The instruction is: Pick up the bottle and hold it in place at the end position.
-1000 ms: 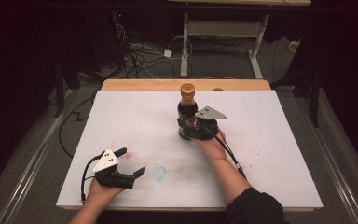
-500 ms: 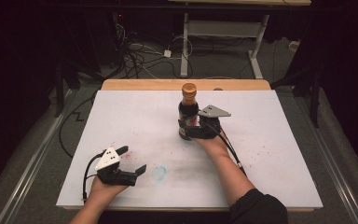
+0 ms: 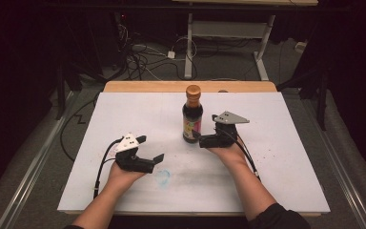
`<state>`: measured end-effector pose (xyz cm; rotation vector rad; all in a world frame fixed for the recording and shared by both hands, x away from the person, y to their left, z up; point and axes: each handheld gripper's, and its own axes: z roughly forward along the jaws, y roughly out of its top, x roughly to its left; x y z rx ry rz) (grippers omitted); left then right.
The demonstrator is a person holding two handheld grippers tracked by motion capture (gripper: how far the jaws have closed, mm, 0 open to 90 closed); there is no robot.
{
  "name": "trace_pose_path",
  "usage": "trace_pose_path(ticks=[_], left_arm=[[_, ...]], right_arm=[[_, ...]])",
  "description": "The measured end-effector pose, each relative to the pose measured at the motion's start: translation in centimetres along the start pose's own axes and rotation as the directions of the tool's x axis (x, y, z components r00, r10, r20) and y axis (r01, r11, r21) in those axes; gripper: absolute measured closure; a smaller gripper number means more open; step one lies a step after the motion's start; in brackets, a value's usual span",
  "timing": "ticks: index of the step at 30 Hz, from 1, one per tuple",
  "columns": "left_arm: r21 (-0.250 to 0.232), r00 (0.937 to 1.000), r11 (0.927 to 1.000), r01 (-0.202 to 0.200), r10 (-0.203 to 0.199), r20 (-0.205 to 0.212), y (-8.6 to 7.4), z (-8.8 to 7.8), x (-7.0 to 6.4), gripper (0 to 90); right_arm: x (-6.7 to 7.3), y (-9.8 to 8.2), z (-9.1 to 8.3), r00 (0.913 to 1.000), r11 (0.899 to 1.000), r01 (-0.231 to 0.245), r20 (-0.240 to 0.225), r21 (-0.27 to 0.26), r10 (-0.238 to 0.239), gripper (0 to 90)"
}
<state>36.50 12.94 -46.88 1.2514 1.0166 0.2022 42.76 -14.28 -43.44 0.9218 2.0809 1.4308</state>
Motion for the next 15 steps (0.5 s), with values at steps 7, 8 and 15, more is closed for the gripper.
trace_pose_path(ticks=[7,8,15], left_arm=[[-0.013,0.9992,0.9996,-0.026,0.027,0.030,0.7,3.2,-0.7,0.0],[-0.013,0.9992,0.9996,-0.024,0.024,0.032,0.8,3.6,-0.8,0.0],[0.011,0.9992,0.9996,-0.025,0.024,0.032,1.2,6.7,-0.9,0.0]], right_arm=[[-0.6,-0.1,-1.6,0.9998,1.000,0.003,0.018,-0.029,-0.003,14.6],[-0.6,-0.1,-1.7,0.9996,0.999,0.004,0.027,-0.032,-0.003,17.1],[-1.2,-0.2,-2.9,0.9992,1.000,-0.002,0.041,-0.031,0.003,41.1]])
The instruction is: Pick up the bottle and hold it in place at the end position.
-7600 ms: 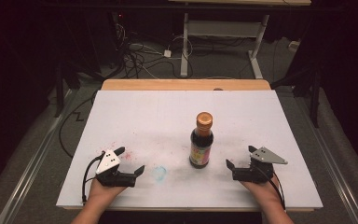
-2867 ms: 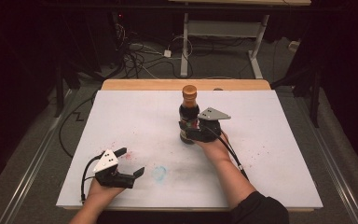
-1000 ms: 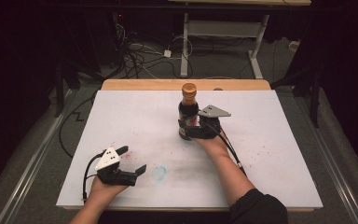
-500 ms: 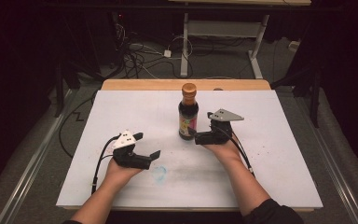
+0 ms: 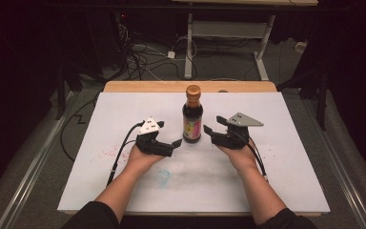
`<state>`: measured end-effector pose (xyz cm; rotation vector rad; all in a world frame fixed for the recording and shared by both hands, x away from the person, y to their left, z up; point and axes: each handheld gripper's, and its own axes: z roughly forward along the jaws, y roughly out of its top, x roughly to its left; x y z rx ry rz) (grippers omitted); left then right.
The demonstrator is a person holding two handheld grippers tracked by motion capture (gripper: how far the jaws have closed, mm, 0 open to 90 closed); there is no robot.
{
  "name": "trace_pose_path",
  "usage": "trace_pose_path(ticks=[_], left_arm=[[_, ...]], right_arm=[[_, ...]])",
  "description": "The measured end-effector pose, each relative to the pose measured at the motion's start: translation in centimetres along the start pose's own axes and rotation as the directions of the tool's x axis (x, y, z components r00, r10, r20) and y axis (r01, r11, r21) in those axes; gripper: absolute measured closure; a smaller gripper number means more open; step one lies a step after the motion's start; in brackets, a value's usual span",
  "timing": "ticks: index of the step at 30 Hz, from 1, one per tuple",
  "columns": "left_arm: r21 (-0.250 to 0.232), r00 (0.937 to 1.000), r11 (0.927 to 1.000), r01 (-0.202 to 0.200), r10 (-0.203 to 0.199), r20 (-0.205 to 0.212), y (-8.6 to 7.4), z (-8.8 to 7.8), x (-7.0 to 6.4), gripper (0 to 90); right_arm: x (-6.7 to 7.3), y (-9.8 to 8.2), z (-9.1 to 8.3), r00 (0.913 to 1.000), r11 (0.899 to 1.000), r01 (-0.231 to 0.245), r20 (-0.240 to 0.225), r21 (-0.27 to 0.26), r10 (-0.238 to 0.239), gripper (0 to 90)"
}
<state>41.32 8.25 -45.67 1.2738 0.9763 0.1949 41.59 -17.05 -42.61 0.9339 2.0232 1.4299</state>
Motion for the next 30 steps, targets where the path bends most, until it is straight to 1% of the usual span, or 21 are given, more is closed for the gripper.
trace_pose_path(ticks=[2,5,6,8,12,16,18,20,22,24,25,27,30], left_arm=[[0.005,1.0000,1.0000,0.008,-0.008,0.004,0.1,0.7,0.0,0.0],[0.011,0.9999,0.9999,0.005,-0.006,0.009,0.2,1.9,0.0,0.0],[0.015,0.9999,0.9998,0.013,-0.013,0.010,0.3,2.3,0.0,0.0],[0.019,0.9997,0.9996,0.021,-0.021,0.013,0.5,3.0,-0.1,0.0],[0.024,0.9997,0.9996,0.012,-0.012,0.023,0.6,4.2,-0.7,0.0],[0.030,0.9998,0.9995,0.011,-0.012,0.016,0.9,5.3,-1.0,0.9],[0.025,0.9998,0.9996,0.013,-0.013,0.016,1.0,5.8,-1.1,2.4],[0.023,0.9997,0.9995,0.020,-0.020,0.011,0.9,6.2,-1.3,2.7],[0.026,0.9999,0.9996,0.013,-0.013,0.008,0.9,6.6,-1.3,4.1],[0.029,0.9999,0.9995,0.010,-0.010,0.010,0.9,6.8,-1.4,5.1],[0.027,0.9999,0.9996,0.006,-0.006,0.010,0.9,6.9,-1.4,7.9],[0.023,0.9999,0.9997,0.000,0.000,0.012,0.8,7.0,-1.5,9.1],[0.028,0.9998,0.9996,-0.002,0.002,0.017,0.7,7.0,-1.5,13.5]], right_arm=[[0.0,0.1,-0.3,0.9999,1.000,0.014,-0.002,-0.008,-0.014,46.5],[-0.1,0.2,-0.6,0.9999,1.000,0.011,0.000,-0.020,-0.011,55.5],[-0.1,0.2,-0.7,1.0000,1.000,0.006,0.008,-0.028,-0.006,58.9],[-0.1,0.3,-0.7,1.0000,0.999,0.006,0.002,-0.033,-0.006,63.3],[-0.3,0.4,-0.8,1.0000,0.999,0.007,0.004,-0.041,-0.007,72.4],[-0.5,0.8,-0.9,0.9998,0.999,0.006,-0.019,-0.043,-0.007,81.8],[-0.6,1.1,-0.9,0.9994,0.998,0.015,-0.030,-0.055,-0.017,85.8],[-0.6,1.5,-0.9,0.9993,0.998,0.027,-0.025,-0.060,-0.029,88.1],[-0.7,1.9,-1.1,0.9995,0.998,0.025,-0.018,-0.064,-0.026,90.0],[-0.8,2.3,-1.2,0.9997,0.998,0.021,-0.011,-0.066,-0.021,90.0],[-0.8,2.6,-1.4,0.9997,0.997,0.019,-0.014,-0.076,-0.020,90.0],[-0.8,2.8,-1.4,0.9997,0.997,0.021,-0.012,-0.079,-0.022,90.0],[-0.5,3.2,-1.3,0.9993,0.996,0.037,-0.008,-0.077,-0.037,90.0]])
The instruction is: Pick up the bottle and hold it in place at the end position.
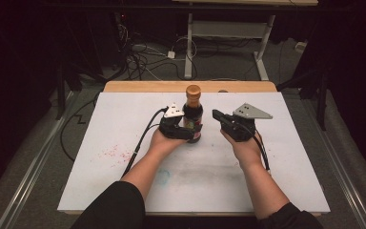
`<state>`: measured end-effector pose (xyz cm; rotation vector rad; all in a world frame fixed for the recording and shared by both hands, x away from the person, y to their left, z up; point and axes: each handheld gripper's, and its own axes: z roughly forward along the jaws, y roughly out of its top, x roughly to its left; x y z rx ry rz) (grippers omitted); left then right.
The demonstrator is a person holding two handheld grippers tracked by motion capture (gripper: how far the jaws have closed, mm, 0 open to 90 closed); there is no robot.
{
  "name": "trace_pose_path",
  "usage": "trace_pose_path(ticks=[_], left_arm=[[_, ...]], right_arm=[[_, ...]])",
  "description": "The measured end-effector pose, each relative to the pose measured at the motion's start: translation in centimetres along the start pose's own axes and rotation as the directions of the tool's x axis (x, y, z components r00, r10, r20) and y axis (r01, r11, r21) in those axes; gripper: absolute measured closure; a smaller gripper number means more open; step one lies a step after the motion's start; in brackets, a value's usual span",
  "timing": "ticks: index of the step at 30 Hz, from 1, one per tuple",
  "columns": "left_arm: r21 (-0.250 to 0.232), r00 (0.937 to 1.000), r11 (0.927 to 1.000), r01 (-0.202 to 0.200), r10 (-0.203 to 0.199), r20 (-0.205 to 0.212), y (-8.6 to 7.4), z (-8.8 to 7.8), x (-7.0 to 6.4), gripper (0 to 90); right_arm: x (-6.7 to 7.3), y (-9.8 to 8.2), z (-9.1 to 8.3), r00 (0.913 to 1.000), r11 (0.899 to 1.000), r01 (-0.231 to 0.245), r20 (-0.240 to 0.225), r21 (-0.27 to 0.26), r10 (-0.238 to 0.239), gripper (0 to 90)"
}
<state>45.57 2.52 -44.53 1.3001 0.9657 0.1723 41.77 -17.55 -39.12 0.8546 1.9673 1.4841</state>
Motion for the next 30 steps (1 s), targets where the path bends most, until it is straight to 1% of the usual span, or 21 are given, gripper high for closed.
trace_pose_path(ticks=[5,7,10,11,12,13,14,16,21,24,30], left_arm=[[0.009,1.0000,1.0000,0.002,-0.002,0.004,-0.1,0.0,0.0,14.7],[0.012,1.0000,0.9999,-0.002,0.002,0.005,-0.2,0.0,0.1,15.0],[0.015,0.9999,0.9999,0.000,0.000,0.015,-0.2,-0.1,0.1,18.6],[0.013,0.9998,0.9999,-0.004,0.004,0.017,-0.2,-0.2,0.0,20.8],[0.012,0.9997,0.9998,-0.016,0.016,0.018,-0.3,-0.2,-0.1,22.7],[0.008,0.9995,0.9995,-0.032,0.032,0.009,-0.4,-0.2,-0.1,24.7],[0.007,0.9993,0.9993,-0.037,0.036,0.009,-0.4,-0.2,-0.1,26.6],[0.004,0.9996,0.9996,-0.026,0.026,0.010,-0.4,-0.2,0.0,26.8],[-0.013,0.9996,0.9995,-0.027,0.028,0.011,-0.6,-0.3,0.0,27.4],[-0.015,0.9995,0.9995,-0.029,0.029,0.011,-0.6,-0.3,0.0,27.7],[-0.018,0.9994,0.9993,-0.033,0.033,0.009,-0.7,-0.3,0.0,27.9]], right_arm=[[0.3,0.7,0.3,0.9999,1.000,0.010,-0.003,0.001,-0.010,90.0],[0.4,0.9,0.4,1.0000,1.000,0.005,-0.003,0.003,-0.005,90.0],[0.6,1.2,0.6,1.0000,1.000,0.006,0.000,0.007,-0.006,90.0],[0.6,1.3,0.7,1.0000,1.000,0.006,-0.004,0.003,-0.006,90.0],[0.6,1.4,0.7,1.0000,1.000,0.003,-0.004,0.008,-0.003,90.0],[0.7,1.5,0.8,1.0000,1.000,0.004,-0.005,0.006,-0.004,90.0],[0.7,1.6,0.8,0.9999,1.000,0.007,-0.008,0.007,-0.007,90.0],[0.8,1.9,0.9,0.9999,1.000,0.011,-0.007,0.009,-0.011,90.0],[1.0,2.3,1.0,0.9999,1.000,0.013,-0.010,0.015,-0.013,90.0],[1.0,2.5,1.0,0.9998,1.000,0.022,-0.004,0.015,-0.022,90.0],[1.0,3.3,0.9,0.9998,1.000,0.018,-0.010,0.009,-0.018,90.0]])
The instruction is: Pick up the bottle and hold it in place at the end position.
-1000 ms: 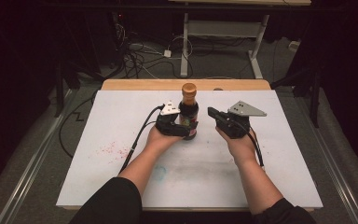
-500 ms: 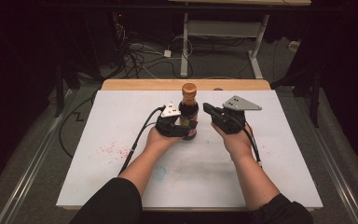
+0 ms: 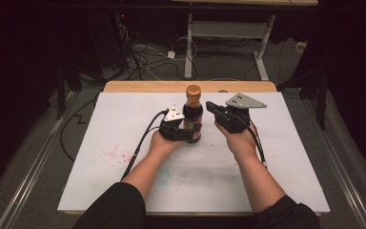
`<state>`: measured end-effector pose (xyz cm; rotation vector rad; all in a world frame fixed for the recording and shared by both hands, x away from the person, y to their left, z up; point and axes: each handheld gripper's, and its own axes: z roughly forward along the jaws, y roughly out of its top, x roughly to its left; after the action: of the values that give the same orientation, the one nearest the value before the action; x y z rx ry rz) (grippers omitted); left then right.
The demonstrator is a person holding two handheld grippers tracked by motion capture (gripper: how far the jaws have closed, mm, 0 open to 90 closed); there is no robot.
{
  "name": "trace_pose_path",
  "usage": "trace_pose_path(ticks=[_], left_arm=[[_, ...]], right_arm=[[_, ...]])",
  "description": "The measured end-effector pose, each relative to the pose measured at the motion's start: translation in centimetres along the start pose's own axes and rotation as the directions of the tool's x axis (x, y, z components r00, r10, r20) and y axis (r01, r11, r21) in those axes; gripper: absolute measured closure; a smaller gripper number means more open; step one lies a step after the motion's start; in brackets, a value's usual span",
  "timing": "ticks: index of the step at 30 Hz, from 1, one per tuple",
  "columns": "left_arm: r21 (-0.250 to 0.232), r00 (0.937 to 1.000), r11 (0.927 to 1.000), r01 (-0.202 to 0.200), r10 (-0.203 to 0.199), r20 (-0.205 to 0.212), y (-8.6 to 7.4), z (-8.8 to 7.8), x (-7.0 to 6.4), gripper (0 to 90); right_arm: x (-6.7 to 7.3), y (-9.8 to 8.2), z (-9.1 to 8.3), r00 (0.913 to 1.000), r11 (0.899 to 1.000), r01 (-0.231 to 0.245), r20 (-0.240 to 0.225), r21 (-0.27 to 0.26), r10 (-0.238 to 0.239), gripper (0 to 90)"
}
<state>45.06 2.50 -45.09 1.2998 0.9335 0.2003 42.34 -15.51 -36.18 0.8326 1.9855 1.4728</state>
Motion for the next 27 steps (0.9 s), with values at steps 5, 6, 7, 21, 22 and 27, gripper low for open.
trace_pose_path(ticks=[5,6,7,21,22,27], left_arm=[[0.001,1.0000,1.0000,-0.003,0.003,-0.001,0.0,0.0,0.0,27.9],[0.000,1.0000,1.0000,-0.003,0.003,-0.002,0.0,0.0,0.0,27.9],[0.000,1.0000,1.0000,-0.004,0.004,-0.002,0.0,0.0,0.0,27.9],[0.002,0.9999,1.0000,-0.007,0.007,-0.009,0.0,0.0,-0.1,28.0],[0.002,0.9999,1.0000,-0.007,0.007,-0.010,0.0,0.0,-0.1,28.1],[0.003,0.9999,1.0000,-0.008,0.008,-0.012,0.0,0.0,-0.1,28.0]], right_arm=[[0.1,0.7,0.0,1.0000,1.000,0.001,0.000,0.000,-0.001,90.0],[0.1,0.9,0.0,1.0000,1.000,0.006,-0.002,-0.003,-0.006,90.0],[0.1,1.0,0.0,0.9999,1.000,0.013,0.000,-0.003,-0.013,90.0],[0.6,3.2,0.0,0.9980,0.998,0.063,0.012,-0.007,-0.063,90.0],[0.6,3.3,0.0,0.9979,0.998,0.063,0.012,-0.007,-0.063,90.0],[0.8,3.6,0.3,0.9966,0.997,0.081,0.013,0.013,-0.081,90.0]])
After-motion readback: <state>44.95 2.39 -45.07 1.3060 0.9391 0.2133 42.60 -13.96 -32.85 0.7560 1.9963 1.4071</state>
